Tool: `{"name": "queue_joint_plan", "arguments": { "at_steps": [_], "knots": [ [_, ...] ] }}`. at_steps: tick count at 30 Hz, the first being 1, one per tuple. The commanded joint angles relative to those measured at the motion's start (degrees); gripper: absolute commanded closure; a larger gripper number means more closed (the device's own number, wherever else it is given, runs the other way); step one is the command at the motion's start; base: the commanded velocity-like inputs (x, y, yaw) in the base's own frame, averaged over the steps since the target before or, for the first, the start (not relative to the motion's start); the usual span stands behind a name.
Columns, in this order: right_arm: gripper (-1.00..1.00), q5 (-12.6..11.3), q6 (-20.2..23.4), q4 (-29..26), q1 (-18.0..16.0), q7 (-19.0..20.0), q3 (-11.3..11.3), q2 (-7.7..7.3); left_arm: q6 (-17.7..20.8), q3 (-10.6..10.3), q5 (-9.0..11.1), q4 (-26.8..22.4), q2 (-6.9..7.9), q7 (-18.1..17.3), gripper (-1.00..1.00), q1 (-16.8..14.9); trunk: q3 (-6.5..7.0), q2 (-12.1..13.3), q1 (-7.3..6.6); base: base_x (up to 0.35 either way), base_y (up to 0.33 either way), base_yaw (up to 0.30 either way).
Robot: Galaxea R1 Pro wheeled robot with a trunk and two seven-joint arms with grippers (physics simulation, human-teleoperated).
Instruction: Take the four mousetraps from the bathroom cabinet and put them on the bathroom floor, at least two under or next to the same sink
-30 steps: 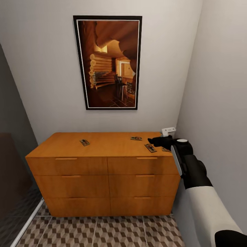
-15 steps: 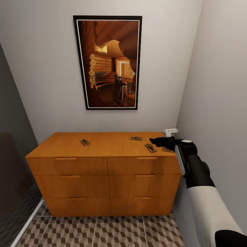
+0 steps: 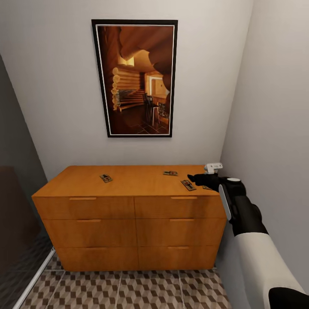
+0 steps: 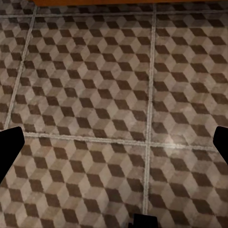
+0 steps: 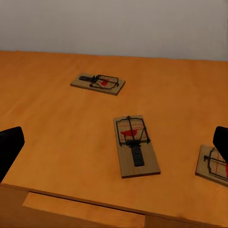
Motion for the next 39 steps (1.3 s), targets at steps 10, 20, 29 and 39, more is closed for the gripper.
{"name": "queue_joint_plan", "arguments": {
  "at_steps": [10, 20, 29, 39],
  "knots": [
    [-1.00, 0.66, -2.47, 2.15, -0.04, 0.49, -0.10, 0.04, -0.11, 0.03, 0.06, -0.04, -0.01, 0.06, -1.00, 0.00, -0.06, -0.03, 0.00, 0.000, 0.000, 0.000],
    [-1.00, 0.68, -3.08, 4.20, -0.07, 0.44, -0.06, 0.09, -0.11, 0.03, 0.06, -0.04, -0.01, 0.06, -1.00, 0.00, -0.06, -0.03, 0.00, 0.000, 0.000, 0.000],
    [-1.00, 0.68, -5.44, 6.61, -0.05, 0.44, -0.02, 0.17, -0.11, 0.03, 0.06, -0.04, -0.01, 0.06, -1.00, 0.00, -0.06, -0.03, 0.00, 0.000, 0.000, 0.000],
    [-1.00, 0.68, -6.86, 7.94, -0.06, 0.44, -0.02, 0.16, -0.11, 0.03, 0.06, -0.04, -0.01, 0.06, -1.00, 0.00, -0.06, -0.03, 0.00, 0.000, 0.000, 0.000]
  ]
}}
